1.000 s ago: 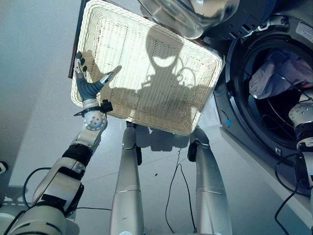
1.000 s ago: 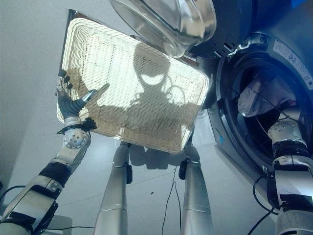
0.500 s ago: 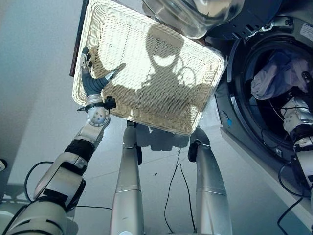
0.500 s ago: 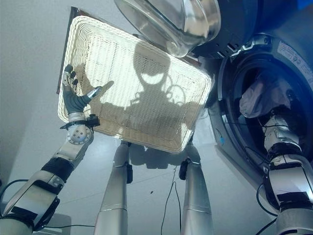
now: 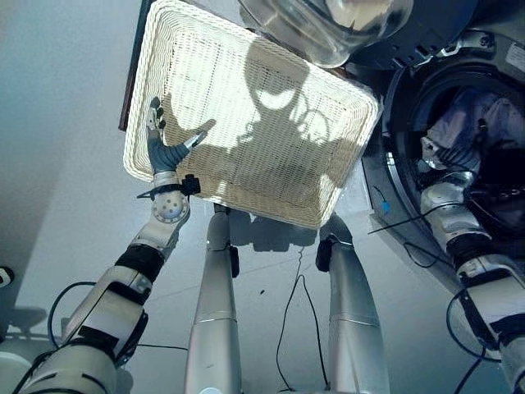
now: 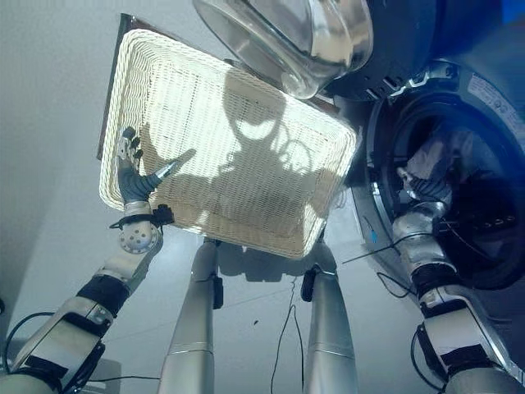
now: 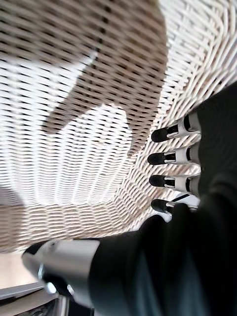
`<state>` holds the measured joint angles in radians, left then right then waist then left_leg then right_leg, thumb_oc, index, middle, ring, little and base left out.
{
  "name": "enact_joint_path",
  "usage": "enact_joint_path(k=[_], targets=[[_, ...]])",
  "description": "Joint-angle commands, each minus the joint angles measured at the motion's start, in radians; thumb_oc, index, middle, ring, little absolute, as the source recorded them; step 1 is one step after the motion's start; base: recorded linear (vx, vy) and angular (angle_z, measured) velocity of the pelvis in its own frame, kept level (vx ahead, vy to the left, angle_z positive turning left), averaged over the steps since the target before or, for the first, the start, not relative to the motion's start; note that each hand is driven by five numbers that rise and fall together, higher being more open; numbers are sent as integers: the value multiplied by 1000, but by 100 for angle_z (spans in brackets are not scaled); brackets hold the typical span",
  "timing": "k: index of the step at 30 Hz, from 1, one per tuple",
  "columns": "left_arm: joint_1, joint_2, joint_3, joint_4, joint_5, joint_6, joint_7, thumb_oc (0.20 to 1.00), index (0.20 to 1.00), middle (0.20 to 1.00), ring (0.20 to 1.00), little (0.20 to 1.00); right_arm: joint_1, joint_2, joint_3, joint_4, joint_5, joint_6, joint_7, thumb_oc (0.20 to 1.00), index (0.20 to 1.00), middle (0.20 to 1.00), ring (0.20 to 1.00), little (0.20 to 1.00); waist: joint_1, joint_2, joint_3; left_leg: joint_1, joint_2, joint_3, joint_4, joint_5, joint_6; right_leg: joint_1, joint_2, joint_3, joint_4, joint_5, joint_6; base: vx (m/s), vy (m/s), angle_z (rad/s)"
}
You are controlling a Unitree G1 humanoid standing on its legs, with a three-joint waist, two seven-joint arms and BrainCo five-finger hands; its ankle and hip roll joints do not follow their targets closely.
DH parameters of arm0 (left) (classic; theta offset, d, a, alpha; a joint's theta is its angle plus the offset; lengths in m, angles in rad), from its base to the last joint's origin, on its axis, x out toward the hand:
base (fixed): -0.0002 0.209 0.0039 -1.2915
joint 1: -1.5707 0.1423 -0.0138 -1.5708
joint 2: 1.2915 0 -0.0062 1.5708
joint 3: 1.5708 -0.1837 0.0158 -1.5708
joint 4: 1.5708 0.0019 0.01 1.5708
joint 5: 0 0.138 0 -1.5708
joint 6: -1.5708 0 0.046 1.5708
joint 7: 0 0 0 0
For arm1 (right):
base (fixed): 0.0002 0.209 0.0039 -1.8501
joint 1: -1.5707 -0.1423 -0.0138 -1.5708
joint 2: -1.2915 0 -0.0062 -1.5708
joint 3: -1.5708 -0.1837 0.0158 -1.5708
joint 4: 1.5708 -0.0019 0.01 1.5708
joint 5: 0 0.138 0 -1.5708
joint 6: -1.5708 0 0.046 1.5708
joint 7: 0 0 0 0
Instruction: Put the clothes into the washing machine.
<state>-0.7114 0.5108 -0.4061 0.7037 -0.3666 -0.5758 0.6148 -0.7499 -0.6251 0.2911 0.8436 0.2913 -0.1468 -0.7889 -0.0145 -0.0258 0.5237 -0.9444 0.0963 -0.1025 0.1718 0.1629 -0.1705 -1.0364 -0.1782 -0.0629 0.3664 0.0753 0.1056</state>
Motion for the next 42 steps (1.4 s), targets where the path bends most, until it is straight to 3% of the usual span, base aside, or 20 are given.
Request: enact_joint_path(k=[1, 11, 16, 20, 24, 27, 32, 37, 42], targets=[[-11, -30, 68, -15, 18, -28, -21, 1000, 1000, 1000, 1000, 1000, 45, -34, 34, -44, -143, 17, -36, 1000, 1000, 1000, 1000, 1000, -12, -9, -4, 38, -99, 82, 37, -49, 93, 89, 72, -42, -163, 135, 44, -41, 45, -4], [6, -21, 90, 4, 4, -17, -44, 1000, 1000, 1000, 1000, 1000, 113, -11, 48, -9, -279, 30, -85, 1000, 1000, 1000, 1000, 1000, -20, -21, -4, 120, -85, 98, 40, -68, 99, 166, 62, -38, -175, 133, 48, -18, 18, 0], [15, -20, 96, 4, 8, 17, -58, 1000, 1000, 1000, 1000, 1000, 141, -9, 75, -46, -338, 28, -21, 1000, 1000, 1000, 1000, 1000, -20, -20, -4, 128, -86, 90, 46, -72, 102, 171, 63, -30, -160, 122, 42, 0, 0, 0], [108, -36, 101, 0, 59, 83, -80, 1000, 1000, 1000, 1000, 1000, 245, 35, 113, -137, -422, 22, 69, 1000, 1000, 1000, 1000, 1000, -17, -19, -4, 182, -88, 88, 42, -83, 107, 214, 64, -26, -147, 103, 36, 0, 0, 0], [216, -77, 108, 80, 111, 138, -141, 1000, 1000, 1000, 1000, 1000, 353, 85, 144, -152, -463, -33, 184, 1000, 1000, 1000, 1000, 1000, -9, -15, -4, 334, -76, 92, -1, -88, 105, 353, 56, -21, -164, 75, 37, 0, 0, 0], [286, -113, 101, 173, 122, 135, -222, 1000, 1000, 1000, 1000, 1000, 418, 118, 157, -97, -475, -98, 239, 1000, 1000, 1000, 1000, 1000, 4, -8, -4, 463, -66, 98, -44, -87, 99, 481, 43, -21, -194, 61, 42, -5, -2, -6], [387, -145, 98, 276, 136, 116, -339, 1000, 1000, 1000, 1000, 1000, 486, 151, 148, -32, -495, -145, 309, 1000, 1000, 1000, 1000, 1000, 19, 5, -4, 663, -57, 109, -108, -89, 85, 691, 22, -29, -259, 53, 49, 43, 5, -3], [504, -167, 109, 371, 166, 133, -458, 1000, 1000, 1000, 1000, 1000, 580, 204, 129, 51, -479, -167, 419, 1000, 1000, 1000, 1000, 1000, 29, 17, -123, 821, -43, 118, -187, -83, 69, 873, 9, -57, -340, 43, 48, 116, -18, 7], [578, -189, 144, 455, 169, 178, -513, 1000, 1000, 1000, 1000, 1000, 636, 267, 74, 167, -346, -142, 558, 1000, 1000, 1000, 1000, 1000, 33, 16, -228, 902, -31, 123, -239, -68, 62, 965, 7, -64, -378, 41, 51, 162, -12, 9]])
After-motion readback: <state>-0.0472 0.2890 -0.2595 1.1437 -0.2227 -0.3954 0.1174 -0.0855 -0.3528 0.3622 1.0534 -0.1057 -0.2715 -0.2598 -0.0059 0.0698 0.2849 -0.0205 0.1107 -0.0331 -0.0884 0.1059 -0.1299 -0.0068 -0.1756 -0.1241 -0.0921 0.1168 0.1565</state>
